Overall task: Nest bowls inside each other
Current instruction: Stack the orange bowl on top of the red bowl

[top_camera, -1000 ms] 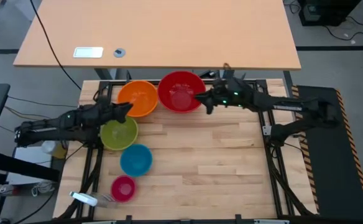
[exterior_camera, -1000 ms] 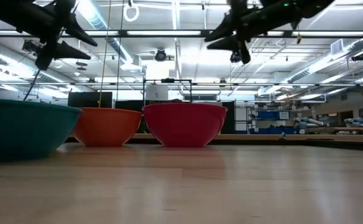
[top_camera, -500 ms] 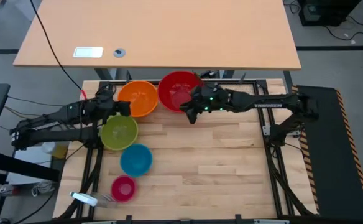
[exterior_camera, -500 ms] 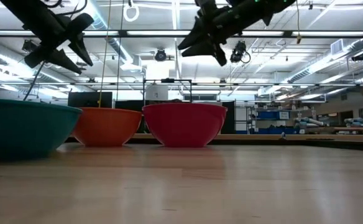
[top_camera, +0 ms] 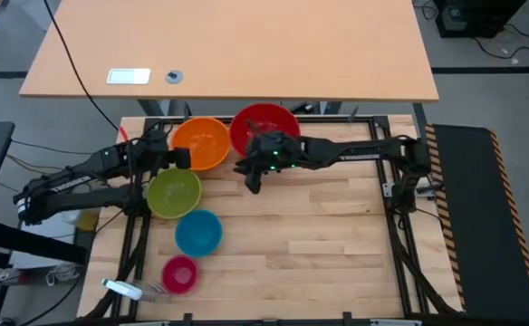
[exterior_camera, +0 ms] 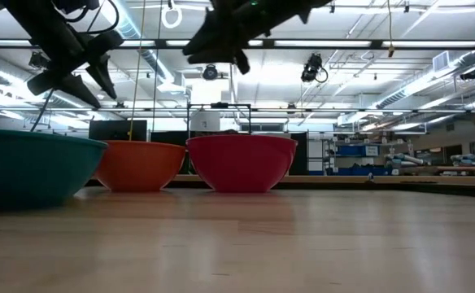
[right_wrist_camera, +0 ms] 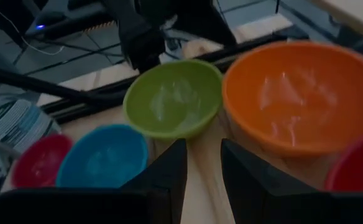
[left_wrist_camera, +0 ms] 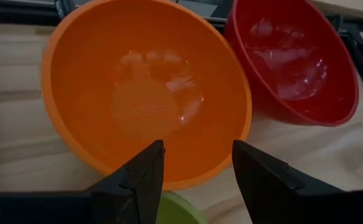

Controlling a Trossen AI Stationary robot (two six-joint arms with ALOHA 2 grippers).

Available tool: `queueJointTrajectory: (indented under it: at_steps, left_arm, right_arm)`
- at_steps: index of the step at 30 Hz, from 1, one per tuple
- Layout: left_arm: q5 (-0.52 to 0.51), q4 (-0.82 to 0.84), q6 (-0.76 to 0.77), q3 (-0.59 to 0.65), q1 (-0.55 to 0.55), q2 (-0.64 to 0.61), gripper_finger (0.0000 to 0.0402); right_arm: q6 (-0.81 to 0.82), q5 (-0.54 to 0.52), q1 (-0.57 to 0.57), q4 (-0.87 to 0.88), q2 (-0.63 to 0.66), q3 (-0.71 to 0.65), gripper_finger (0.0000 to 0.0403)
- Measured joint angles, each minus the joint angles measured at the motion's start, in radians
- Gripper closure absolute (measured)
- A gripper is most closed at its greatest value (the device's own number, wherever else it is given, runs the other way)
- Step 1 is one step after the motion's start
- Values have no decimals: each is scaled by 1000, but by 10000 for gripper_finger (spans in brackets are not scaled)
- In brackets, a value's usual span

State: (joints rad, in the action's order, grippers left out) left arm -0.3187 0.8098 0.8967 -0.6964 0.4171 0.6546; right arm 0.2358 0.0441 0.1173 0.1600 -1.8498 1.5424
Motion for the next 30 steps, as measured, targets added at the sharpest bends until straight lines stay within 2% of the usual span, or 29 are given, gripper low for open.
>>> queueJointTrajectory:
  at_steps: [3, 8, 12, 17, 24, 30]
  left_arm:
    - [-9, 17, -26, 0, 22, 0, 209]
    - [-118, 34, -28, 0, 74, 0, 209]
    - [-180, 36, -29, 0, 164, 14, 209]
    - [-133, 24, -112, 0, 299, 98, 209]
    - [-131, 34, -186, 0, 457, 214, 209]
    - [-128, 23, -217, 0, 579, 262, 209]
  right_arm:
    - [-12, -1, 5, -2, -54, 67, 296]
    - [-19, 9, 20, 2, -132, 143, 296]
    - [-19, 7, 18, 11, -146, 157, 296]
    - [-19, 1, 15, 34, -145, 157, 296]
    - [-3, 1, 16, 118, -139, 157, 296]
    - [-7, 0, 6, 145, -139, 157, 296]
